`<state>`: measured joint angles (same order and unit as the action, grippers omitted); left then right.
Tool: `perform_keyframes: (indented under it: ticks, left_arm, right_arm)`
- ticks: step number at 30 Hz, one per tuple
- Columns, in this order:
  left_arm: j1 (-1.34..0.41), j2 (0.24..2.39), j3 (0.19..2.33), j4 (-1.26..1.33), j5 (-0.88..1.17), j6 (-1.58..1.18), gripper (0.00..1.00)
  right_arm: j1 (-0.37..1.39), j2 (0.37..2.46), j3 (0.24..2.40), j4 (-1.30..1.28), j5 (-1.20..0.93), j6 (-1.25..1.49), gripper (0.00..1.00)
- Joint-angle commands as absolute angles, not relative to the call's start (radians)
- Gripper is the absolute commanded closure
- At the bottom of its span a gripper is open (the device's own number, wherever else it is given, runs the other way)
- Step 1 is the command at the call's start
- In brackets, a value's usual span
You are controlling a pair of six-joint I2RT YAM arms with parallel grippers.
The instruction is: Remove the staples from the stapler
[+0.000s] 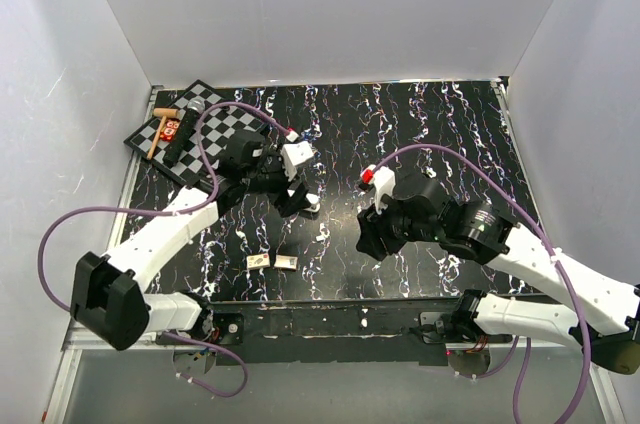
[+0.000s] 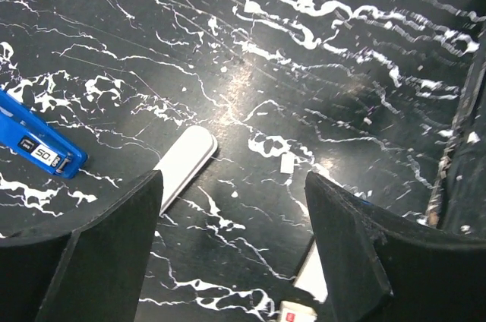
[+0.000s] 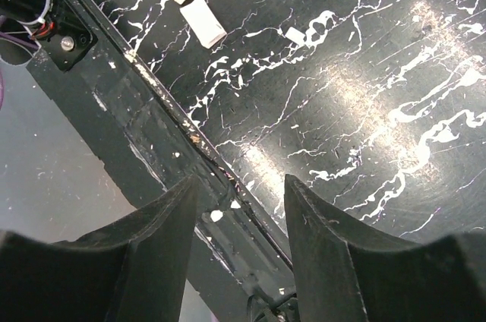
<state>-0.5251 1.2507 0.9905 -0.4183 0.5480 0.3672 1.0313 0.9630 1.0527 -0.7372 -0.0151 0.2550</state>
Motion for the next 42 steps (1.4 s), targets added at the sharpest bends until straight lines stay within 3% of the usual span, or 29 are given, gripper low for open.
perform_keyframes:
  ticks: [1,13,35,42]
  left_arm:
    - [-0.540,1.311,1.023,-0.428,0.548,0.557,0.25]
    - [-0.548,1.520,1.066,-0.417,0.437,0.844,0.27]
    - [-0.568,1.719,1.114,-0.359,0.446,0.910,0.26]
    - [-0.568,1.770,1.155,-0.391,0.462,0.910,0.32]
  right_arm:
    - [1.028,0.933,1.054,-0.709,-0.038,0.245,0.43]
    - [1.028,0.925,1.009,-0.649,-0.089,0.247,0.42]
    - [1.026,0.973,0.965,-0.565,-0.161,0.235,0.41]
    - [1.026,0.974,0.965,-0.563,-0.164,0.233,0.41]
